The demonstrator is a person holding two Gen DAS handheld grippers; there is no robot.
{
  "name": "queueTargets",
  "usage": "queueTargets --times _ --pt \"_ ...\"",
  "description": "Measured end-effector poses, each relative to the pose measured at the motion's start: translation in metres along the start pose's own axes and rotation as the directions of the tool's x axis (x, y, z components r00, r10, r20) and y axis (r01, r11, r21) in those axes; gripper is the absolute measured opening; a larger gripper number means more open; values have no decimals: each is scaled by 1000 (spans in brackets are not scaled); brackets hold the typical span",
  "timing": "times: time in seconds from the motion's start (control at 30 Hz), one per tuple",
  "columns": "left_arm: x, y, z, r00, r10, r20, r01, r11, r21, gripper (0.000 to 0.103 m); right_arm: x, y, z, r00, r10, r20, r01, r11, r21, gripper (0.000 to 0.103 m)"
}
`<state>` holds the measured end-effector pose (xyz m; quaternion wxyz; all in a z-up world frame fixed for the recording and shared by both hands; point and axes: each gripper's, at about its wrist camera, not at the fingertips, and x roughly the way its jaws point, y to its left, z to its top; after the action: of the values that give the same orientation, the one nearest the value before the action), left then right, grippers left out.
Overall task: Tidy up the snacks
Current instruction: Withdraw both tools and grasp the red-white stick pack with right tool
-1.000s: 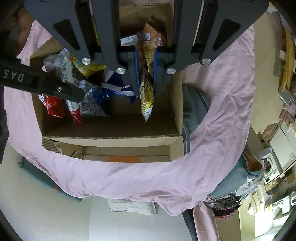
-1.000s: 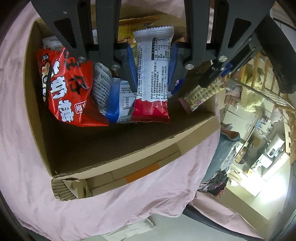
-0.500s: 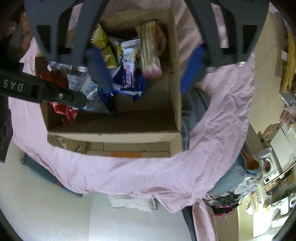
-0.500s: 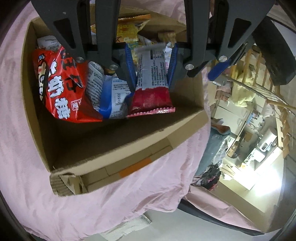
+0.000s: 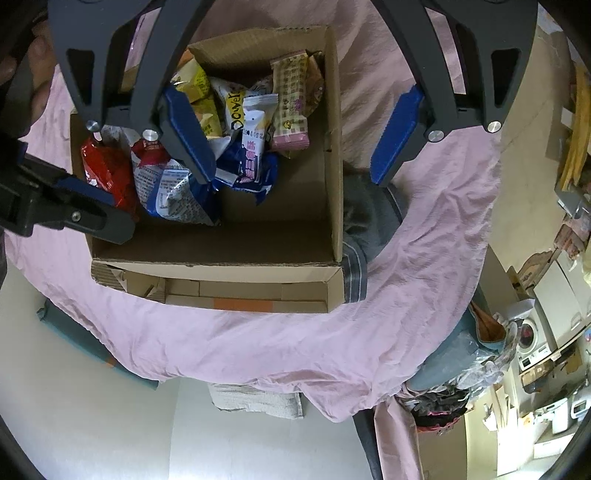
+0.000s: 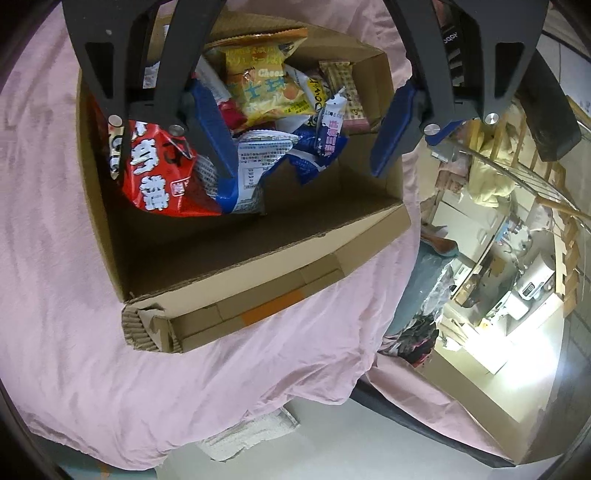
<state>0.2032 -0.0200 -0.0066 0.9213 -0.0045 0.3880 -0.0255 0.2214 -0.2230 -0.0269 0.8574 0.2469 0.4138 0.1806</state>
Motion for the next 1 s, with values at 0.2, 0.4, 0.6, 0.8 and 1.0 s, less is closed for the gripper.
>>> queueTargets --times 0.2,0.4,0.6,0.8,1.0 --pt "-9 5 -2 1000 -1 -5 1 1000 -17 83 -12 -5 -4 1000 -31 6 30 999 21 77" --pt "-22 9 -7 1000 5 -2 -5 1000 -13 83 -33 -12 -17 999 -46 -5 46 997 66 77" --pt "-37 14 -17 1000 0 -8 0 1000 -28 83 -52 -12 -35 997 -71 -15 71 994 79 77" --pt "-48 17 -36 999 -11 -44 8 999 -50 83 -64 -23 -62 989 -129 -69 136 984 113 77" --pt "-56 14 -55 997 -24 -72 20 998 -61 83 -69 -57 -85 978 -142 -154 177 953 245 77"
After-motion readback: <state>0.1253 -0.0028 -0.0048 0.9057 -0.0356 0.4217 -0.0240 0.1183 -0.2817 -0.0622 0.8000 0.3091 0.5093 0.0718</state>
